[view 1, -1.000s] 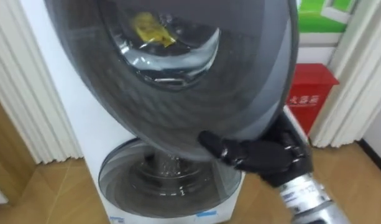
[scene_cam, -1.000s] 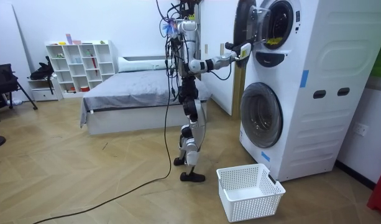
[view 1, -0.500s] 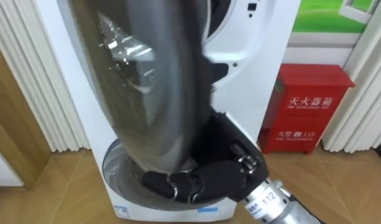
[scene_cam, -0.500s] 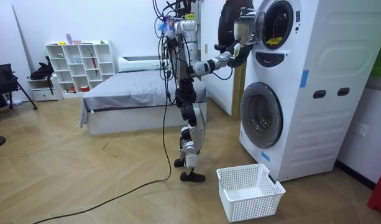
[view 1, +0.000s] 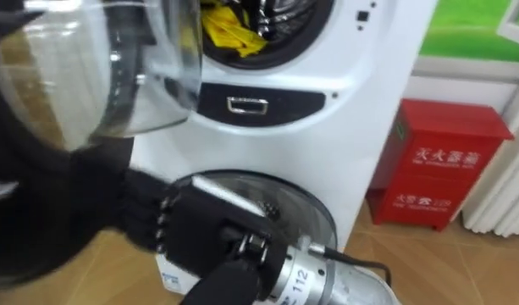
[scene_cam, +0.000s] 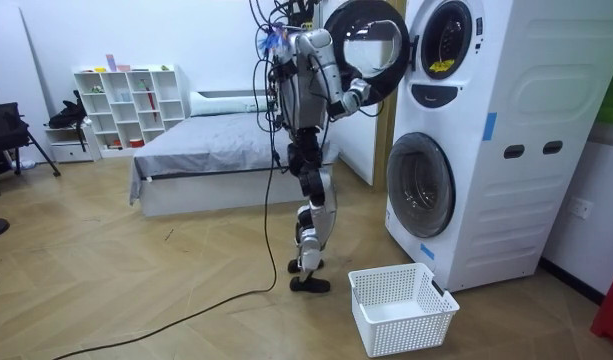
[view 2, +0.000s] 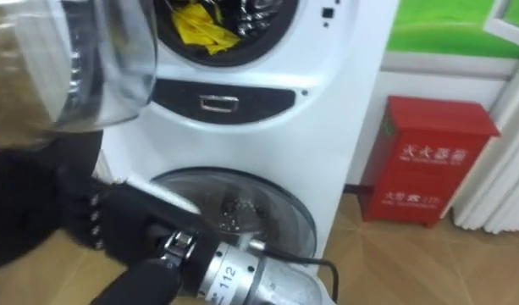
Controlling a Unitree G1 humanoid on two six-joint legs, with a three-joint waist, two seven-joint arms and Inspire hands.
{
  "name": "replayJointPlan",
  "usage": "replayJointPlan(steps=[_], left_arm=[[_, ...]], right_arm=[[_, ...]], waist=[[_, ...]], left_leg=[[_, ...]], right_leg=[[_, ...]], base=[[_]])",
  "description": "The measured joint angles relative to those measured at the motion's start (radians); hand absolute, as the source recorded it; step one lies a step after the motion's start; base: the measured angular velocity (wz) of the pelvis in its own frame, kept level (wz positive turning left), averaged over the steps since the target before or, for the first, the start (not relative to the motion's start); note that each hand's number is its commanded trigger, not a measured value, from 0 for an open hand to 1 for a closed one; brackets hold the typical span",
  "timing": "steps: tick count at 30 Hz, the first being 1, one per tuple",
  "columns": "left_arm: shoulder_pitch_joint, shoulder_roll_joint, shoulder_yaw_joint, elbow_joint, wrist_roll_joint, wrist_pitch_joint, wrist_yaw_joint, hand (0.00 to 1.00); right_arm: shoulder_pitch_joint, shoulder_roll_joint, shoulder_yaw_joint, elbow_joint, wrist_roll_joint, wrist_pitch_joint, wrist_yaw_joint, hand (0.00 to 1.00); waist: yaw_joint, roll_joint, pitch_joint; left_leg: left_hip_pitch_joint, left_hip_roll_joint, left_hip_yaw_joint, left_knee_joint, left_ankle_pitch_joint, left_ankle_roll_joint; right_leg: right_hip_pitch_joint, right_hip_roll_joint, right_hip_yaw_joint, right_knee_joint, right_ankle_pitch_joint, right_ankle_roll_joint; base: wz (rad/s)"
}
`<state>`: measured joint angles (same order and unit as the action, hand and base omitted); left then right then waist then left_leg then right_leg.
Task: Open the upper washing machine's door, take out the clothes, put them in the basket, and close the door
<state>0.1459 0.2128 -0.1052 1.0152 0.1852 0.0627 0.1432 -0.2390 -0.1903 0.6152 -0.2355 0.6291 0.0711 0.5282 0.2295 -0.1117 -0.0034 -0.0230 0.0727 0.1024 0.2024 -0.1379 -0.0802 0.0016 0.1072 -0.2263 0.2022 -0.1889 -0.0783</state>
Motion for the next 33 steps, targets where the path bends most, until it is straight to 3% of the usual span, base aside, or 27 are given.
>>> replayJointPlan(steps=[6, 8, 14, 21, 24, 26, 29, 31, 33], left_arm=[[-0.002, 0.004, 0.006, -0.001, -0.075, 0.0, 0.003, 0.0], [-0.002, 0.005, 0.006, -0.001, -0.075, -0.002, 0.001, 0.0], [-0.007, 0.005, 0.005, 0.01, -0.075, -0.003, 0.001, 0.0], [-0.01, 0.002, 0.003, 0.049, -0.076, 0.001, 0.0, 0.0], [-0.005, 0.001, 0.004, 0.065, -0.076, 0.0, 0.001, 0.0], [0.007, -0.005, 0.006, 0.065, -0.076, 0.001, 0.002, 0.0], [0.007, -0.01, 0.015, 0.064, -0.073, 0.001, 0.002, 0.0], [0.005, -0.01, 0.034, 0.063, -0.073, 0.001, 0.002, 0.0], [0.007, -0.011, 0.05, 0.061, -0.076, 0.001, 0.005, 0.0]], right_arm=[[-0.02, 0.002, -0.003, 0.03, -0.001, 0.018, 0.026, 0.0], [-0.019, 0.002, -0.001, 0.03, -0.001, 0.019, 0.034, 0.0], [-0.02, 0.002, 0.025, 0.04, -0.006, 0.021, 0.073, 0.0], [-0.019, -0.005, 0.031, 0.041, -0.04, 0.031, 0.063, 0.0], [-0.019, -0.011, 0.023, 0.041, -0.058, 0.031, 0.034, 0.0], [-0.01, -0.017, -0.003, 0.04, -0.082, 0.031, 0.003, 0.0], [-0.001, -0.041, -0.07, 0.035, -0.089, 0.031, -0.031, 0.0], [0.016, -0.05, -0.131, 0.014, -0.089, 0.031, -0.058, 0.0], [0.04, -0.053, -0.193, -0.007, -0.091, 0.03, -0.092, 0.0]], waist=[[0.01, -0.015, 0.006], [0.029, -0.017, 0.0111], [0.071, -0.022, 0.0167], [0.074, -0.017, 0.0224], [0.06, -0.014, 0.0239], [0.037, -0.005, 0.0297], [-0.004, 0.01, 0.0318], [-0.023, 0.019, 0.0278], [-0.047, 0.034, 0.0179]], left_leg=[[0.021, -0.021, -0.02, -0.008, -0.009, 0.017], [0.032, -0.031, -0.021, -0.013, -0.014, 0.024], [0.033, -0.04, -0.023, -0.014, -0.027, 0.044], [0.042, -0.054, -0.023, -0.016, -0.041, 0.066], [0.047, -0.061, -0.021, -0.015, -0.047, 0.075], [0.054, -0.066, -0.021, -0.011, -0.054, 0.086], [0.05, -0.072, -0.021, -0.004, -0.061, 0.098], [0.048, -0.075, -0.015, -0.004, -0.065, 0.103], [0.053, -0.079, -0.012, -0.005, -0.068, 0.109]], right_leg=[[0.035, -0.009, -0.001, -0.035, -0.001, 0.001], [0.037, -0.014, 0.001, -0.033, -0.001, 0.001], [0.038, -0.026, -0.002, -0.033, -0.002, 0.003], [0.053, -0.04, -0.008, -0.034, -0.004, 0.008], [0.057, -0.047, -0.009, -0.034, -0.004, 0.008], [0.066, -0.053, -0.009, -0.034, -0.004, 0.008], [0.068, -0.059, -0.002, -0.032, -0.004, 0.008], [0.066, -0.062, -0.001, -0.032, -0.004, 0.008], [0.069, -0.066, 0.002, -0.031, -0.004, 0.008]], base=[[0.07], [0.0], [0.03], [0.07], [0.0], [0.0], [0.01], [-0.08], [-0.03]])
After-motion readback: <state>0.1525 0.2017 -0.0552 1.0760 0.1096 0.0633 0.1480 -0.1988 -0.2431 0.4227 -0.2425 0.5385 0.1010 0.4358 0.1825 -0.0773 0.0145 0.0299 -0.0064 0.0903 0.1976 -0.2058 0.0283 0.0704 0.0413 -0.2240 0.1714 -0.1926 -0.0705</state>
